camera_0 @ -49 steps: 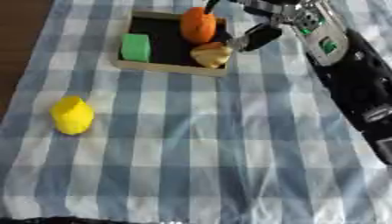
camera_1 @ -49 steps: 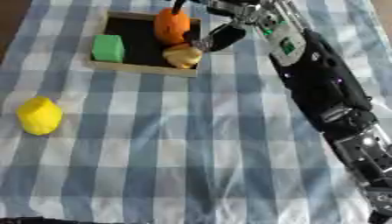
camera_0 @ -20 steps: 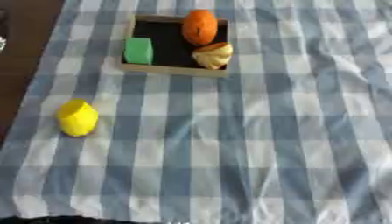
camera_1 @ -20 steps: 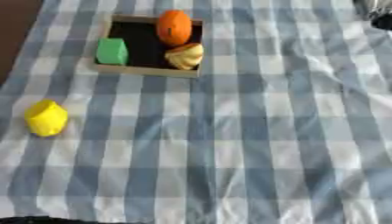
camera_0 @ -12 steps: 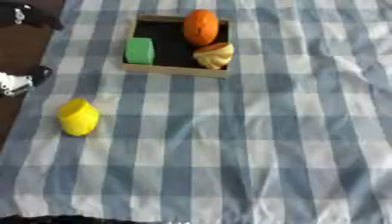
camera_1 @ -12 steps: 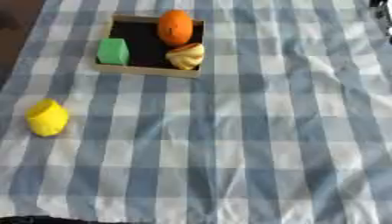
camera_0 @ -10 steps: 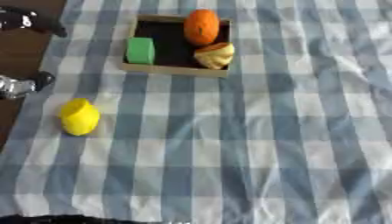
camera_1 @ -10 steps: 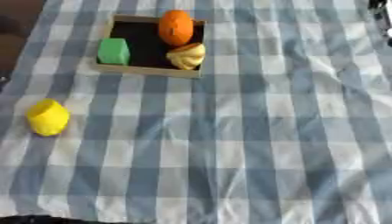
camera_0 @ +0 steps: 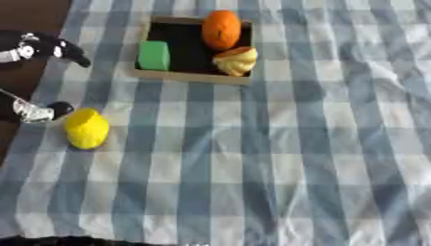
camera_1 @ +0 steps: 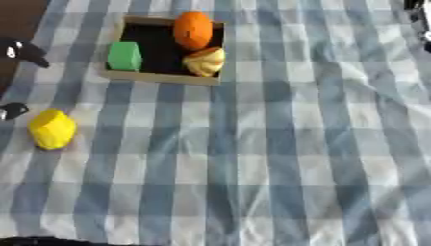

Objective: Pick up objects on the table and place them in the box.

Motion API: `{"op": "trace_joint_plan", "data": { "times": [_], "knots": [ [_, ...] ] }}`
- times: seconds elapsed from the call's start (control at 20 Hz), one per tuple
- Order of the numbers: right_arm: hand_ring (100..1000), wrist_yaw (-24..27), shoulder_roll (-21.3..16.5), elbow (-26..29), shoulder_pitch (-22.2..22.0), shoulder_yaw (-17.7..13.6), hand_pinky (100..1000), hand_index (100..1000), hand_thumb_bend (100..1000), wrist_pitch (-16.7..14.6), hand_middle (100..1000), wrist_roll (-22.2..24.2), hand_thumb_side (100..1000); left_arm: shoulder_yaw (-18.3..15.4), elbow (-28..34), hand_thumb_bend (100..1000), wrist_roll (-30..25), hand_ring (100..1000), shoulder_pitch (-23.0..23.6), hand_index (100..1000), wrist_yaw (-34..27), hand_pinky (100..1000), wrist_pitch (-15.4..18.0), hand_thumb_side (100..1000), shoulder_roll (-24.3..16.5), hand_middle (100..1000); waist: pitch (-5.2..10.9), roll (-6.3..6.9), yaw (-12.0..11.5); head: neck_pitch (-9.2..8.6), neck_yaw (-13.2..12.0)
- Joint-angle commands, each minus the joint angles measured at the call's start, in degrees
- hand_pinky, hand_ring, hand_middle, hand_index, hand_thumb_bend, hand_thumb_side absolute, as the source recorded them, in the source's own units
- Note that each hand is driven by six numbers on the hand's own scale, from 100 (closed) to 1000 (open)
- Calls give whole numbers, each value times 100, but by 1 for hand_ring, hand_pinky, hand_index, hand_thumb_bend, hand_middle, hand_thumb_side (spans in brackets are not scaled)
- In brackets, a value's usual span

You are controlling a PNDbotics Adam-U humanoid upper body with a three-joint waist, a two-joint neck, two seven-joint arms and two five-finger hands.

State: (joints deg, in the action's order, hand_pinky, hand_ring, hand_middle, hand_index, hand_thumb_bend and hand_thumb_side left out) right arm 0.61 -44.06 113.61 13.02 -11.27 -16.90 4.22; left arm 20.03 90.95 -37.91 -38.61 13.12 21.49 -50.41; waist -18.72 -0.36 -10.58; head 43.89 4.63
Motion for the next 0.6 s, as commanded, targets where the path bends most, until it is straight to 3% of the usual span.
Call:
{"op": "trace_joint_plan", "data": {
  "times": [0.05,0.2,0.6],
  "knots": [
    [1000,51,-70,98,20,-38,1000,918,100,35,497,63,460,-57,124,389,-255,944,7,906,246,901,193,649,-219,770,138,37,-9,23,-18],
    [1000,61,-21,98,11,-37,1000,917,100,77,496,113,470,-97,122,407,-501,939,34,904,444,900,262,699,-180,752,138,31,-22,23,-15],
    [1000,66,87,98,-40,-67,1000,915,100,124,492,175,470,-154,63,409,-827,918,30,908,770,886,202,714,16,739,151,3,-33,23,-22]
  ]
}}
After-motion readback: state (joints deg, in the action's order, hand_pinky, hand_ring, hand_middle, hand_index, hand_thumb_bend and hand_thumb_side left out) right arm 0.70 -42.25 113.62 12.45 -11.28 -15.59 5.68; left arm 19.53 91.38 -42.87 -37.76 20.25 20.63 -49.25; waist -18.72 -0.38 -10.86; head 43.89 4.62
